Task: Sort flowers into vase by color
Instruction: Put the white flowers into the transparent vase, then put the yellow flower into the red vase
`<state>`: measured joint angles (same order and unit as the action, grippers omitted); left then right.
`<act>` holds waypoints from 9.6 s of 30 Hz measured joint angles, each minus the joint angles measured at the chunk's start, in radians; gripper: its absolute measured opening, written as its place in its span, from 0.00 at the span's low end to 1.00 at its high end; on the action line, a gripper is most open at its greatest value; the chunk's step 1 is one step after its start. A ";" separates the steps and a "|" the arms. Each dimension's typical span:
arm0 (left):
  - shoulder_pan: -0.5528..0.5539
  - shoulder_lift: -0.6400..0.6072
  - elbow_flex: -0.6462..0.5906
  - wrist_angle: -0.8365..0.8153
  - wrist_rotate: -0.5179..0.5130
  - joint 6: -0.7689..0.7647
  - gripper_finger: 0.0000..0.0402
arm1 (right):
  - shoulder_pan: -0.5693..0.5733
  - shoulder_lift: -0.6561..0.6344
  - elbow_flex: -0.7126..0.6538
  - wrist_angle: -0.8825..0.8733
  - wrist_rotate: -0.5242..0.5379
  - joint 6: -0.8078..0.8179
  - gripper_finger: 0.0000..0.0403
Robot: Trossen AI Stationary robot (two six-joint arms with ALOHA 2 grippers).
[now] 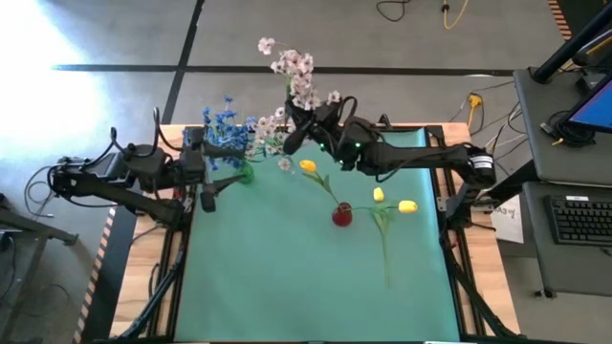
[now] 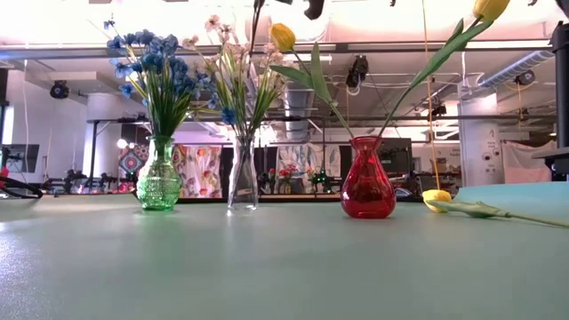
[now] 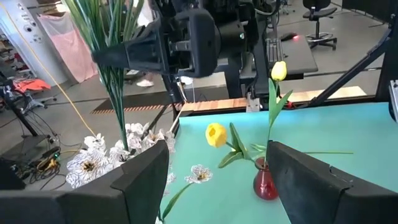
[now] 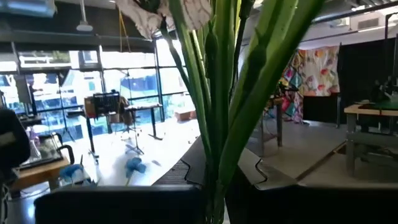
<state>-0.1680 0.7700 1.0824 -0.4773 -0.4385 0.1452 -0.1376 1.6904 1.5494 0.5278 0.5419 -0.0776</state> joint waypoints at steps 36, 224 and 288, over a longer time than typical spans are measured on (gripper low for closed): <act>0.000 0.019 -0.001 -0.003 0.000 0.003 0.64 | -0.062 0.115 -0.021 0.002 0.000 0.109 0.06; -0.305 0.411 -0.016 -0.118 0.211 -0.443 0.64 | 0.980 -0.014 -0.650 -1.678 0.338 2.285 0.76; -0.301 0.413 -0.016 -0.084 0.130 -0.303 0.64 | 0.809 0.011 -0.851 -1.230 0.223 1.974 0.15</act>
<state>-0.4694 1.1831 1.0664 -0.5610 -0.3088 -0.1577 0.6716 1.7019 0.6987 -0.7026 0.7650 1.8965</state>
